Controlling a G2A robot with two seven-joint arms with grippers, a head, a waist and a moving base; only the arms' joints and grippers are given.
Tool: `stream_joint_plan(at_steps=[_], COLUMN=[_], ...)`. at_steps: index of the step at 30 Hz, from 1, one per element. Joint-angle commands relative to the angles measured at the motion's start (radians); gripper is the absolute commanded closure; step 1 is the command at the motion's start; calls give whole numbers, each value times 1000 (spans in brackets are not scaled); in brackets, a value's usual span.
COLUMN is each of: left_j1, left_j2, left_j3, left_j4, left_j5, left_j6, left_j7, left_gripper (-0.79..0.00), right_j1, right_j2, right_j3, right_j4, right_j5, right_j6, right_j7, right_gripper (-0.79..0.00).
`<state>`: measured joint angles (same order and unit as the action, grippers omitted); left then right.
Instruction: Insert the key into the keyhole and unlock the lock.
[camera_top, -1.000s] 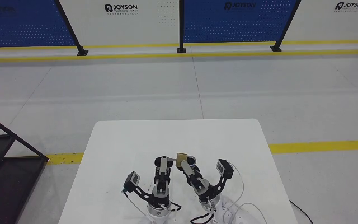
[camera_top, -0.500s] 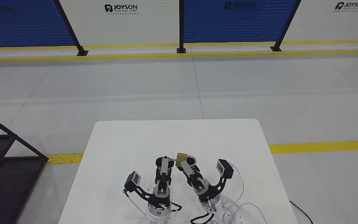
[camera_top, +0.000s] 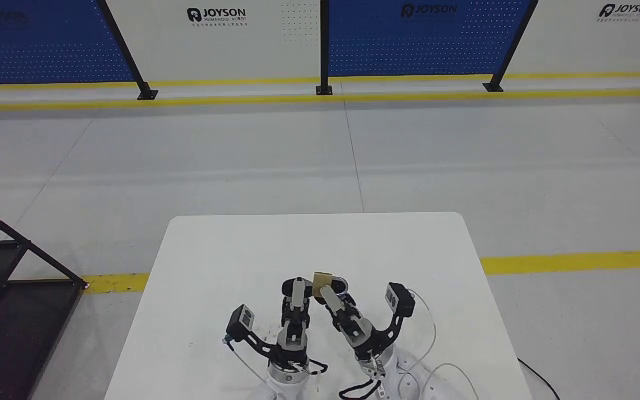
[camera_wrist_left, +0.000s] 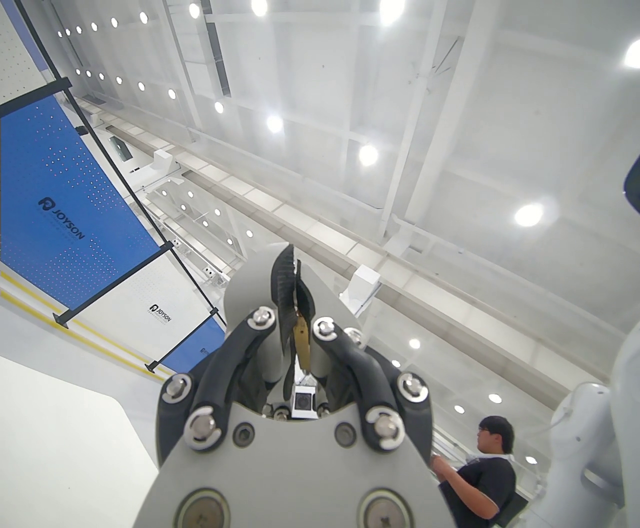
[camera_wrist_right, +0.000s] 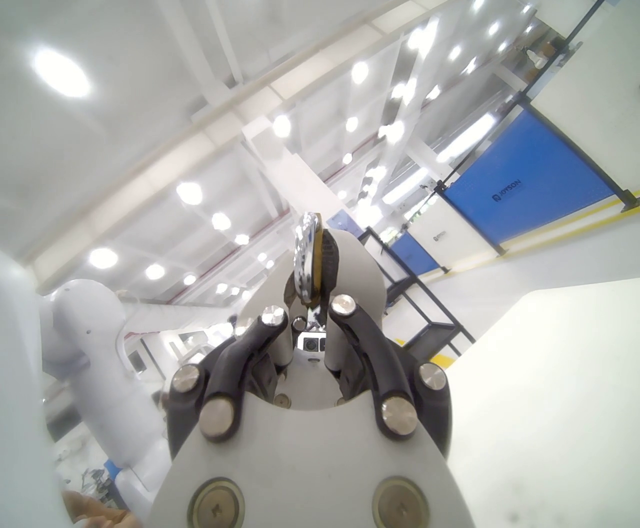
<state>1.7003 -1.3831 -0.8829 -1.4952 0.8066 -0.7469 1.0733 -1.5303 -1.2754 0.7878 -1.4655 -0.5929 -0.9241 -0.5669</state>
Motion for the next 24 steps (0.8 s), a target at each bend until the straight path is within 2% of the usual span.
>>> stream_joint_plan(at_steps=[1,2,4,6,9,15,18,20,24], left_j1=[-3,-5,-8,-10,-13,-14,-2,23,98], left_j2=[2,3,5,7,10,17,25,34,57], left_j3=[5,7,11,16,22,28,23,3,-60], left_j4=[1,2,3,5,5,-3,-12,-23,-65], left_j5=[1,2,1,0,-4,-9,-9,7,-13], left_j6=[6,10,14,16,19,23,3,-11,-89], left_j7=[6,10,14,16,19,23,3,-11,-89], left_gripper=[0,0,-234,-520,-520,-453,-456,-489,-468], right_j1=[-3,-5,-7,-10,-13,-18,-22,-27,-40], right_j2=[-1,-2,-3,-4,-7,-12,-13,-12,-5], right_j3=[4,7,11,14,19,29,43,56,91], right_j4=[-2,-3,-5,-6,-6,-8,-8,-9,-20], right_j5=[4,5,7,9,11,10,3,-3,-10], right_j6=[0,-1,-2,-4,-6,-10,-10,-16,-23], right_j7=[7,11,17,21,28,33,31,34,56], right_gripper=[0,0,0,0,0,0,0,0,0])
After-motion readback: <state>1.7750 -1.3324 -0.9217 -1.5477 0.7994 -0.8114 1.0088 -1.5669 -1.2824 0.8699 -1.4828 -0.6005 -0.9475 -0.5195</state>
